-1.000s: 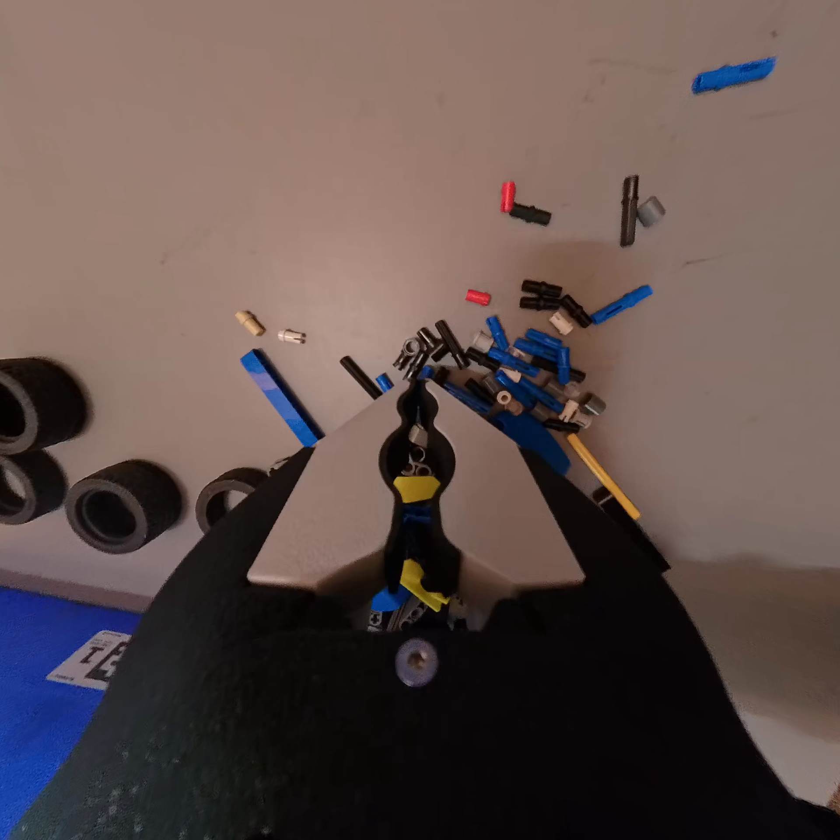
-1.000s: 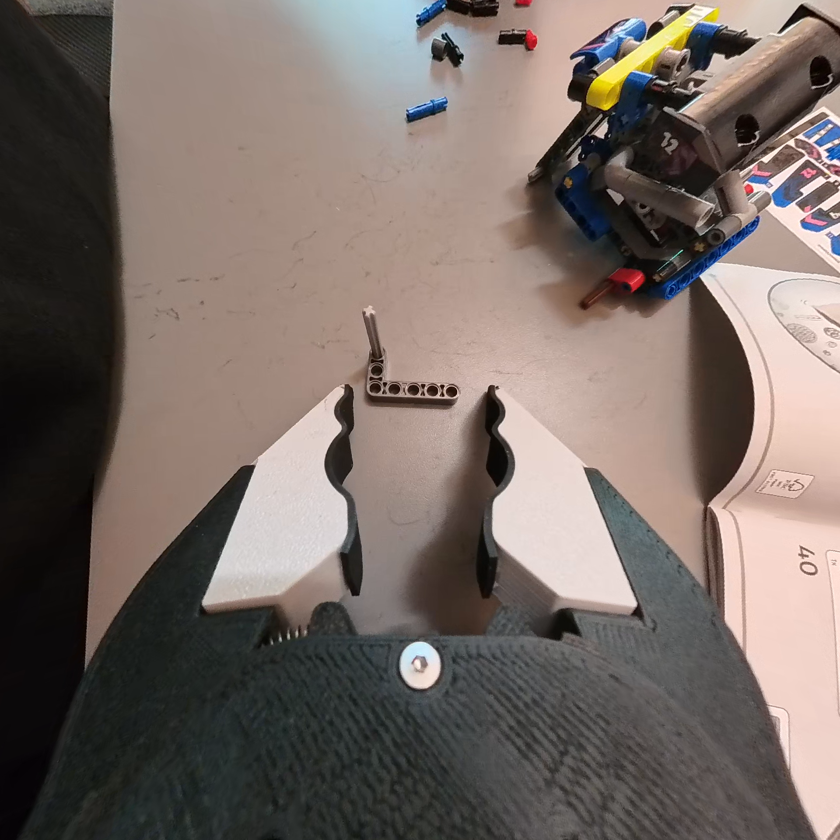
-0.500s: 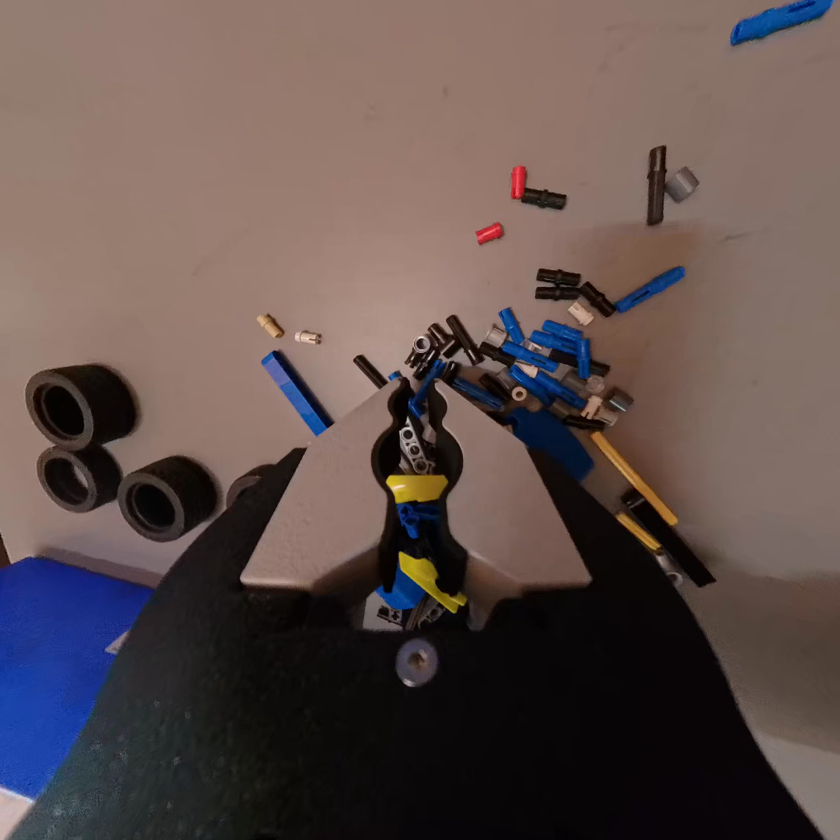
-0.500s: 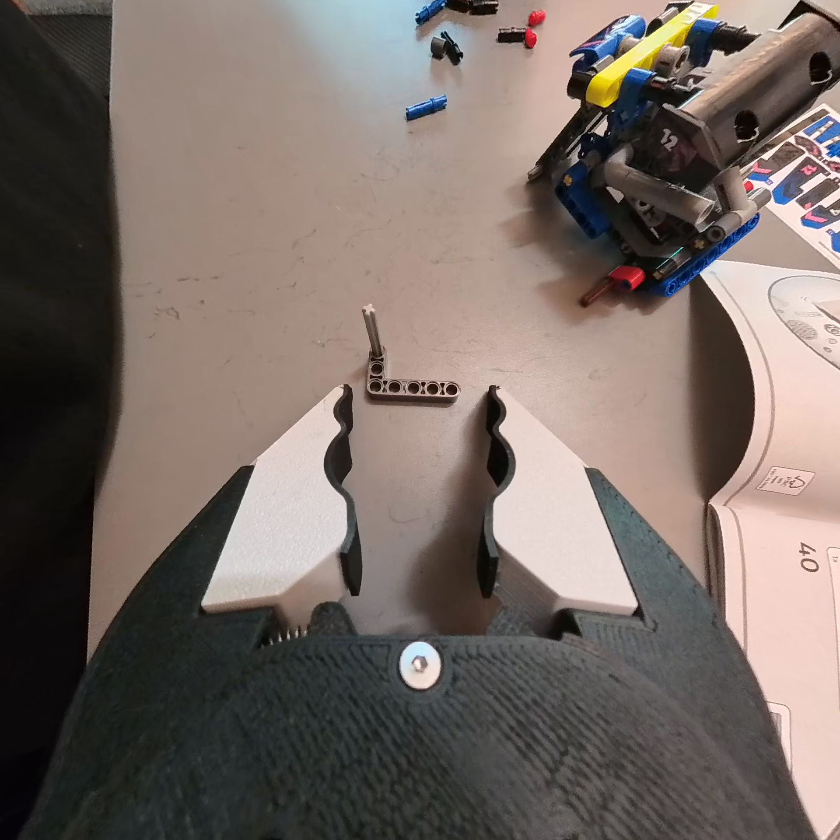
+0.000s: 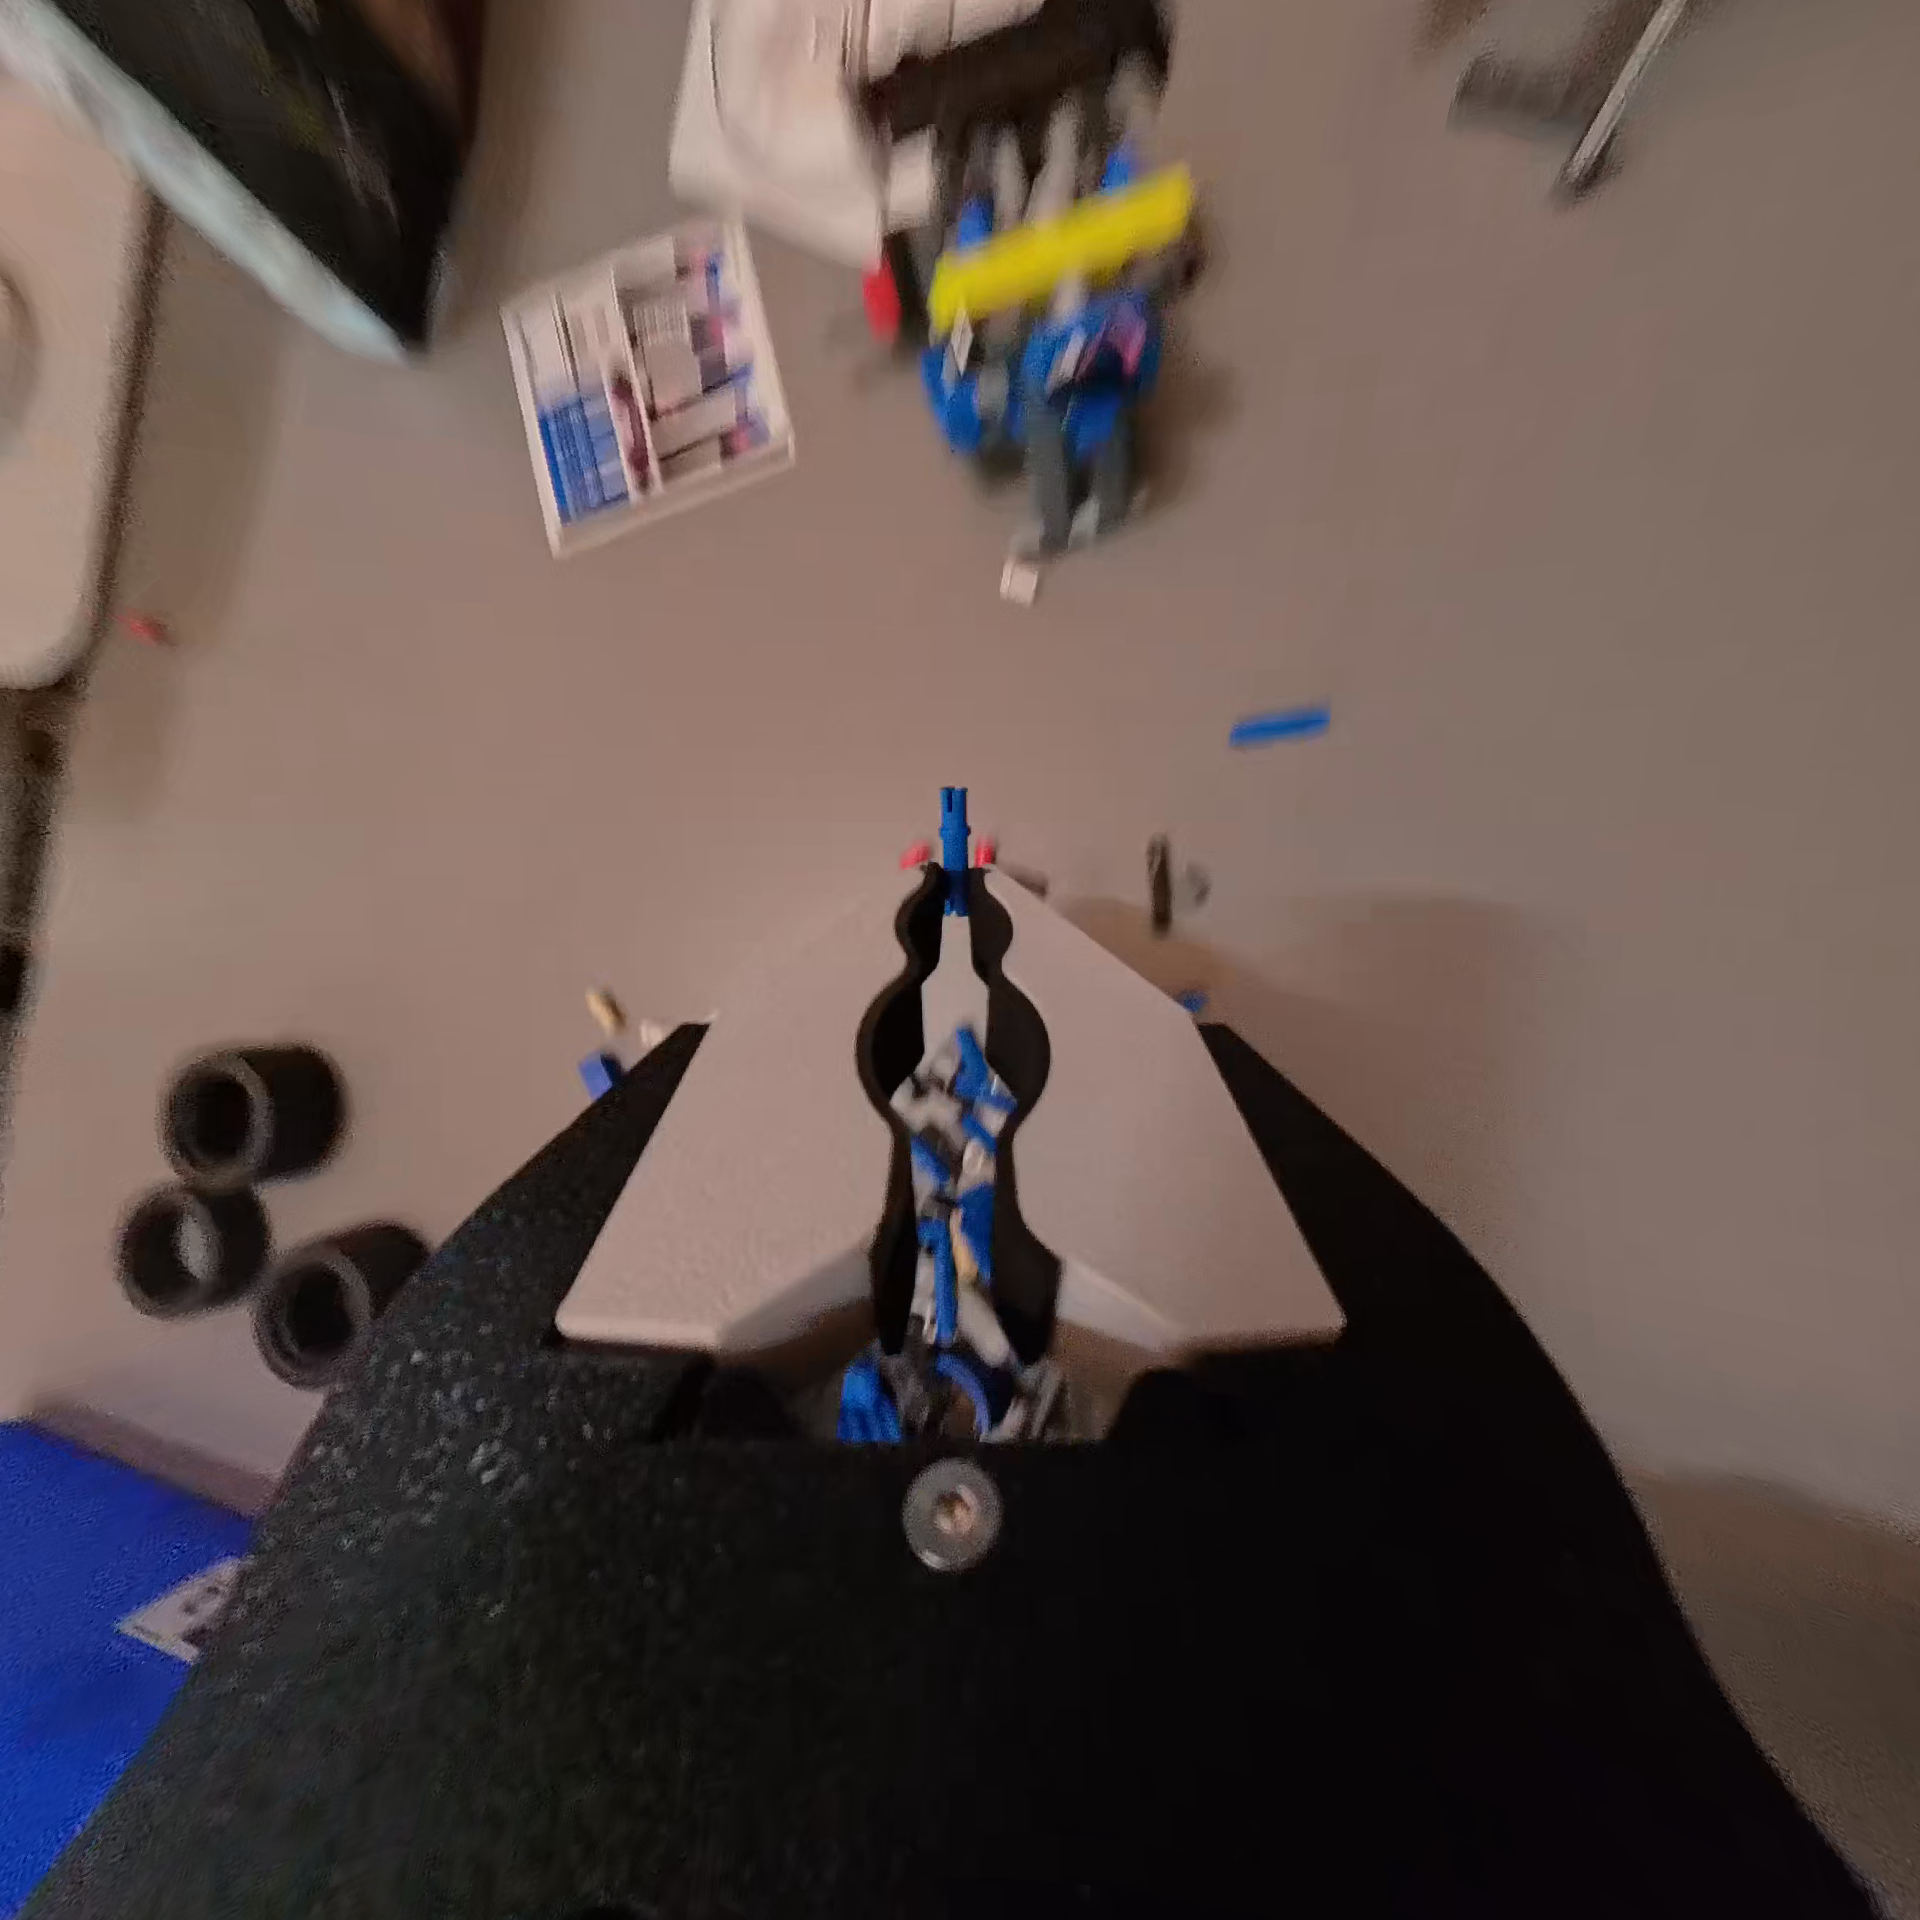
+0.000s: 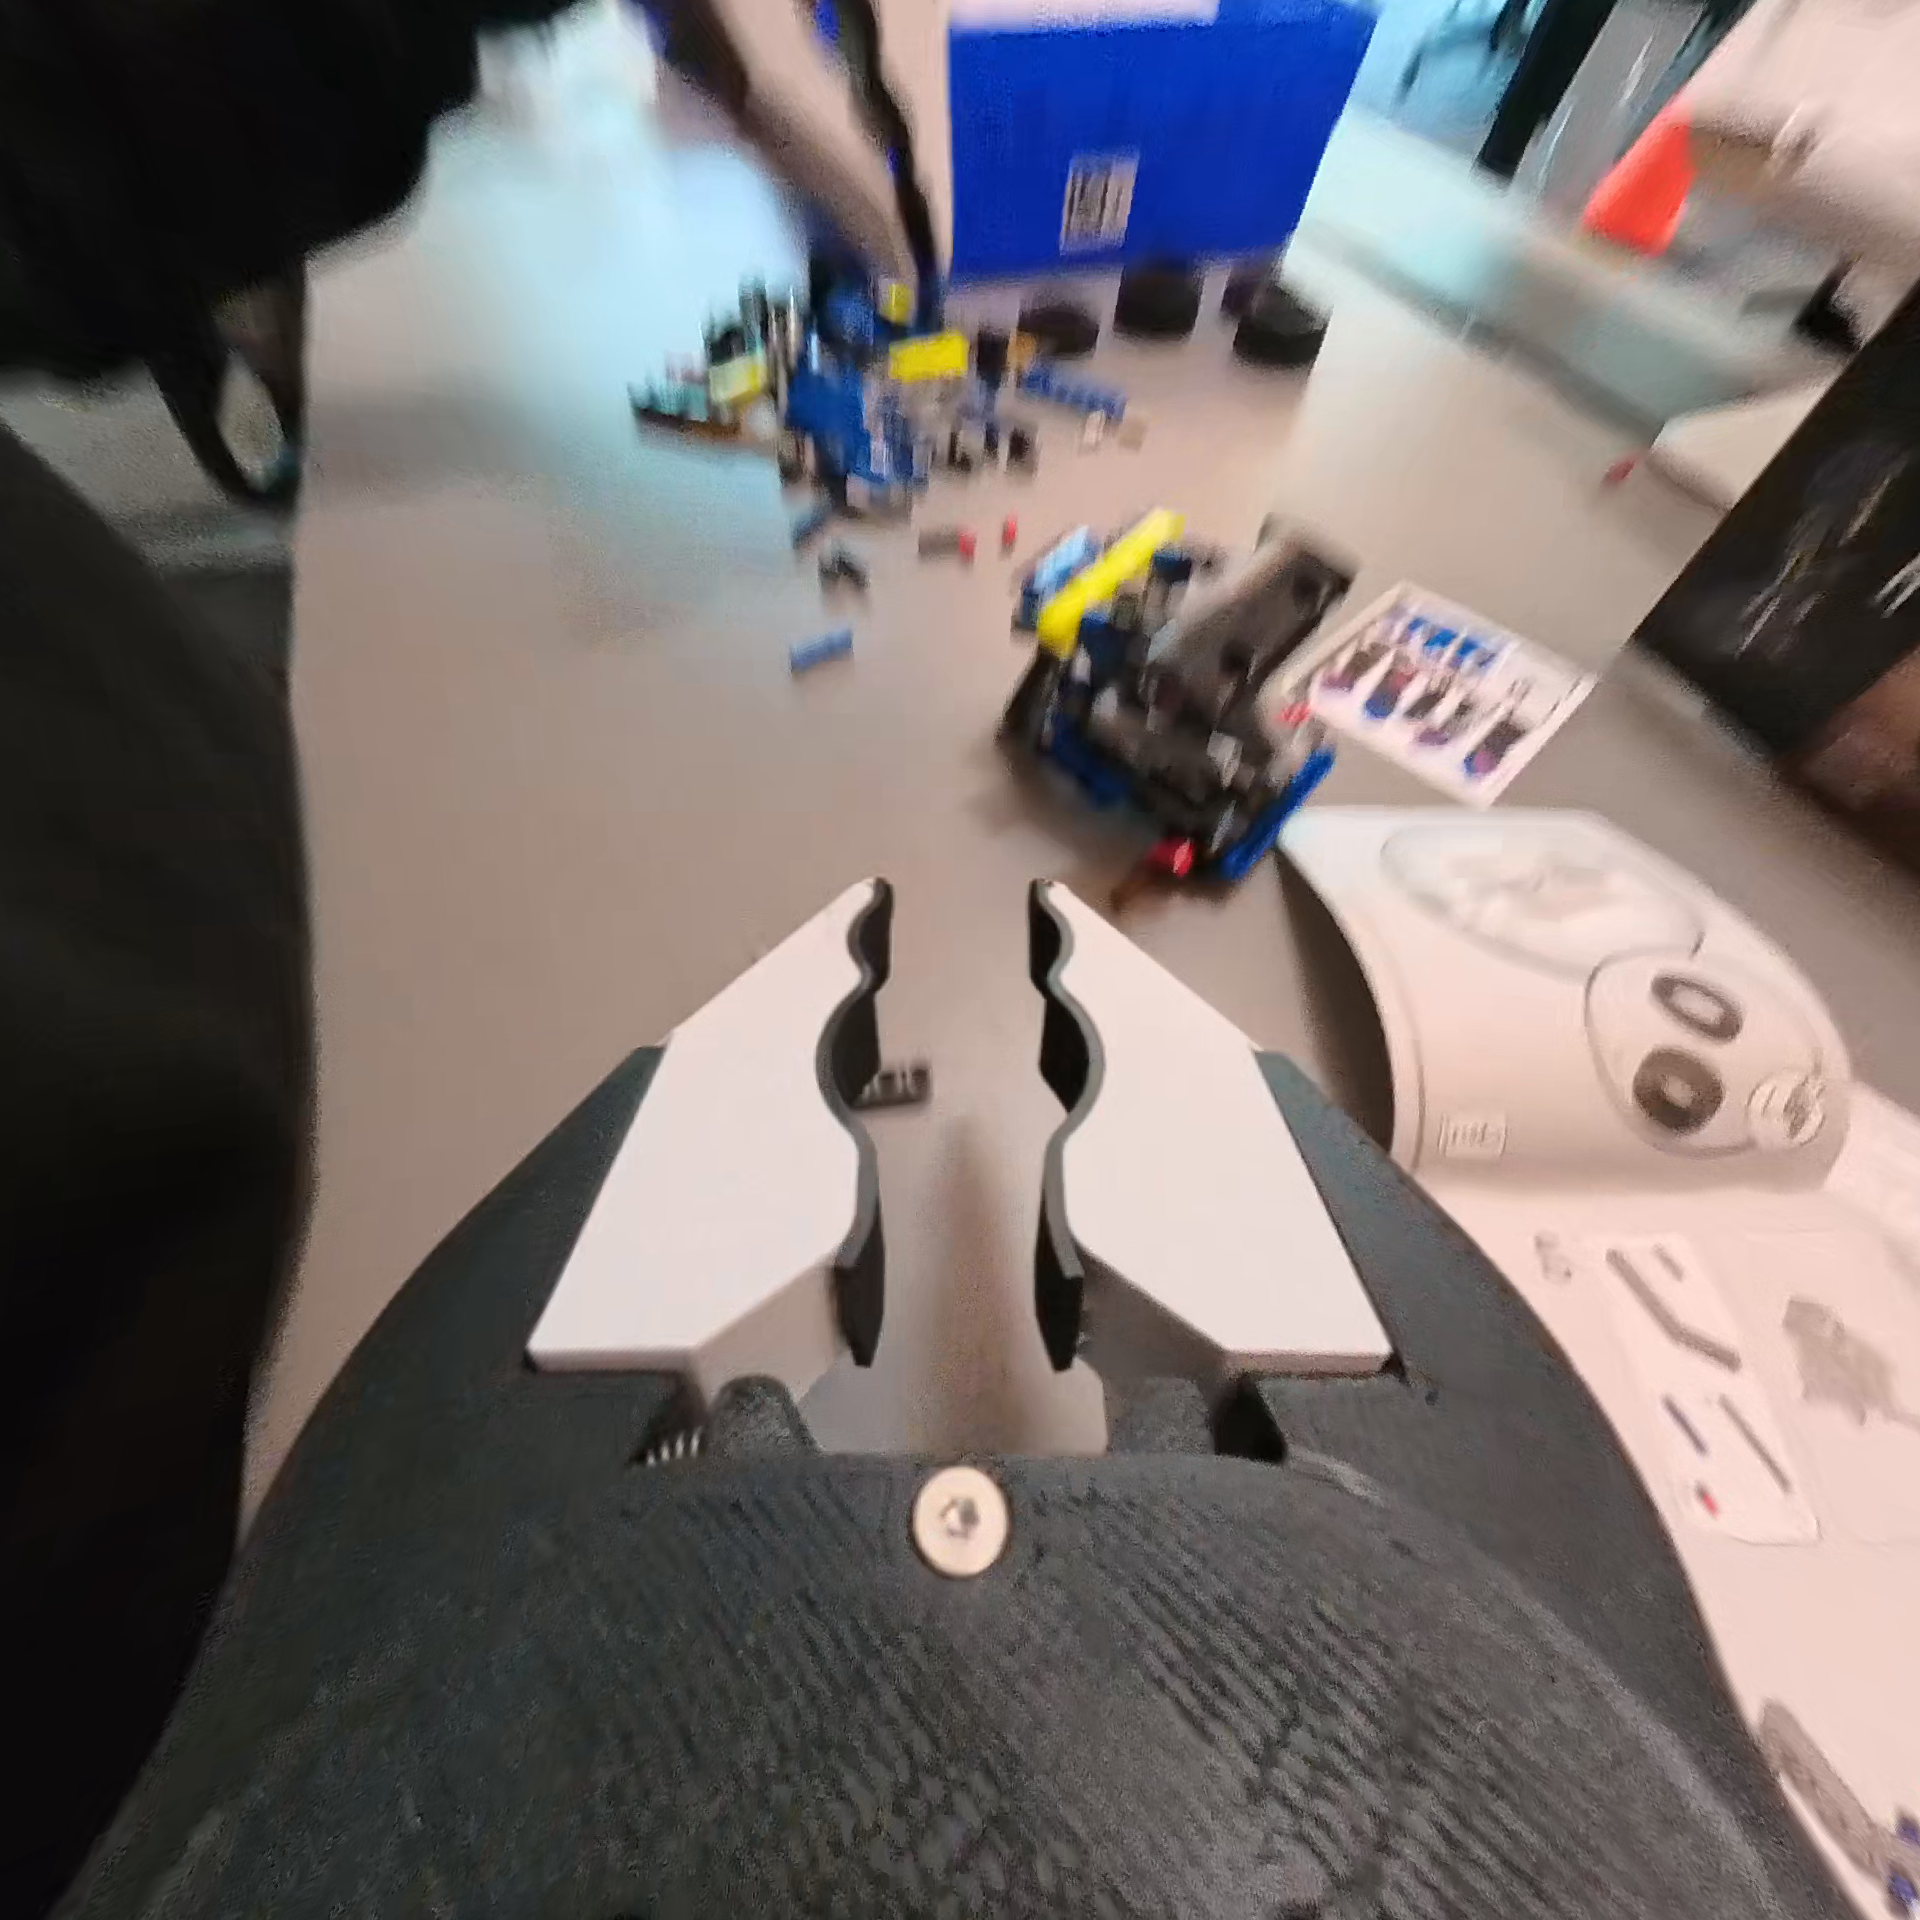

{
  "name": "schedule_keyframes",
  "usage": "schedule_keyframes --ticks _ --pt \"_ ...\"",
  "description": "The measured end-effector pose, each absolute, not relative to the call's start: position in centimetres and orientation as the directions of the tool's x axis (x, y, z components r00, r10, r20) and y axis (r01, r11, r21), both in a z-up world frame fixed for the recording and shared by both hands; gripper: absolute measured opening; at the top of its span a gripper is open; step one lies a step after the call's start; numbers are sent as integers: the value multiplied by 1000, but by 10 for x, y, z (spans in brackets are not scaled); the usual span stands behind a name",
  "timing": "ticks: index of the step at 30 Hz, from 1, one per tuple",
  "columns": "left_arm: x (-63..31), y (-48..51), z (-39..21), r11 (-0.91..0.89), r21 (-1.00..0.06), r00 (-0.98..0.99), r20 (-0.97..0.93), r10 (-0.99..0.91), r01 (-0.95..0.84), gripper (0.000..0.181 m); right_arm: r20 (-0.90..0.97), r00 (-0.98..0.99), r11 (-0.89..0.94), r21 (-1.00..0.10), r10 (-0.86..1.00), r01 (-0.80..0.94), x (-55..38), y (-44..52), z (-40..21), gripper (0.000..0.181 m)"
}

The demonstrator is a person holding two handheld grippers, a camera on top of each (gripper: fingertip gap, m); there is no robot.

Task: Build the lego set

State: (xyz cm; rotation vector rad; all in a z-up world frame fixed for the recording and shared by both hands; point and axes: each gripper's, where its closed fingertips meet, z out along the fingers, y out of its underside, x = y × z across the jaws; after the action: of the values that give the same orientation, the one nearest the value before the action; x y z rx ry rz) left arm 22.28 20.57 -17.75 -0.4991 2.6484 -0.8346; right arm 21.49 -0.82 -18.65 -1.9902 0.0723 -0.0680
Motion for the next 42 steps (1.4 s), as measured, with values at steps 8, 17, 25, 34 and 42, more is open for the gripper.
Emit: schedule_keyframes --ticks 8,17,25,34,42 --pt "199 51 -138 704 -665 -755 -589 -287 251 1 -312 950 -35 -949 -30 -313 198 34 -127 28" --pt "176 10 -86 -89 -968 -884 -173 -435 233 1 -620 654 144 -669 433 -729 176 9 -89 24" --pt "162 -1 -72 -129 -932 -893 -274 -357 338 1 -654 356 82 -411 668 -908 168 3 -70 15" --pt "158 -6 -72 -76 -919 -874 -340 -348 388 1 -660 301 28 -391 688 -920 158 4 -70 9" --pt "169 0 -88 105 -910 -828 -408 -385 400 3 -662 545 117 -575 515 -810 168 9 -85 3"
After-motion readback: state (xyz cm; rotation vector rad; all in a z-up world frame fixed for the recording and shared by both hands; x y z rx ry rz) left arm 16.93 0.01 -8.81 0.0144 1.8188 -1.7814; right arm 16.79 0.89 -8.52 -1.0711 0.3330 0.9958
